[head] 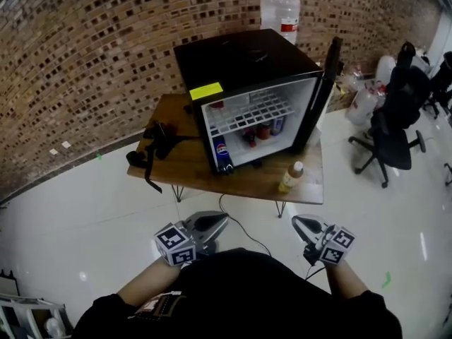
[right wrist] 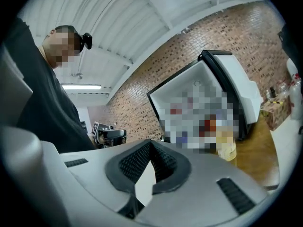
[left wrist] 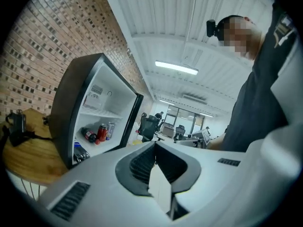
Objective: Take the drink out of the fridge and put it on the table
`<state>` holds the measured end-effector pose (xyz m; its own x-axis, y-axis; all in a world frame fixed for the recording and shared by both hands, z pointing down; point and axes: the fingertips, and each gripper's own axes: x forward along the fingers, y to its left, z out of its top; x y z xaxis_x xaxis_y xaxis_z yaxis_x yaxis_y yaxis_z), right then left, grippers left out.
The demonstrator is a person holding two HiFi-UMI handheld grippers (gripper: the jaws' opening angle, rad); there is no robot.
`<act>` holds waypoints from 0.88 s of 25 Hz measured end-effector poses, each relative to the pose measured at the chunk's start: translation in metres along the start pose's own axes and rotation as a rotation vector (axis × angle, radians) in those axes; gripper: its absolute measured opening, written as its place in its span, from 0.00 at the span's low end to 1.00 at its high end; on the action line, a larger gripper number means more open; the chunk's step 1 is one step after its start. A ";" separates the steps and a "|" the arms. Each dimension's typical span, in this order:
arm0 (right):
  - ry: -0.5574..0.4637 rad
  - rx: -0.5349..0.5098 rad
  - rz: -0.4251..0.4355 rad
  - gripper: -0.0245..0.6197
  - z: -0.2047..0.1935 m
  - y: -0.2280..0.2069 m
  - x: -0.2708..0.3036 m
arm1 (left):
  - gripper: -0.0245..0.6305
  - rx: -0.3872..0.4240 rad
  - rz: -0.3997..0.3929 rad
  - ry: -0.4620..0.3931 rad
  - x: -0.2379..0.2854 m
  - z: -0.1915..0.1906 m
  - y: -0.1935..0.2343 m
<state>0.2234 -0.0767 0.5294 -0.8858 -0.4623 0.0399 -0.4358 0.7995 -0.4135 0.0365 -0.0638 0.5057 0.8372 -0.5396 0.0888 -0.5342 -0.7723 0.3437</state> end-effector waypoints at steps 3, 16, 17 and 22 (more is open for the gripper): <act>0.020 0.004 0.027 0.04 -0.015 0.016 -0.011 | 0.04 0.003 0.050 0.012 -0.012 -0.007 -0.020; 0.013 -0.046 -0.065 0.04 -0.045 0.089 0.047 | 0.04 0.026 0.040 -0.042 -0.120 0.018 0.005; 0.008 -0.041 -0.087 0.04 -0.044 0.097 0.056 | 0.04 0.035 0.023 -0.041 -0.131 0.019 0.008; -0.050 0.001 -0.200 0.04 -0.045 0.127 0.089 | 0.04 0.084 -0.071 0.015 -0.173 0.016 0.019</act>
<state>0.0820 0.0007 0.5216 -0.7728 -0.6301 0.0758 -0.6018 0.6896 -0.4029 -0.1207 0.0098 0.4820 0.8748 -0.4776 0.0811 -0.4806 -0.8343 0.2702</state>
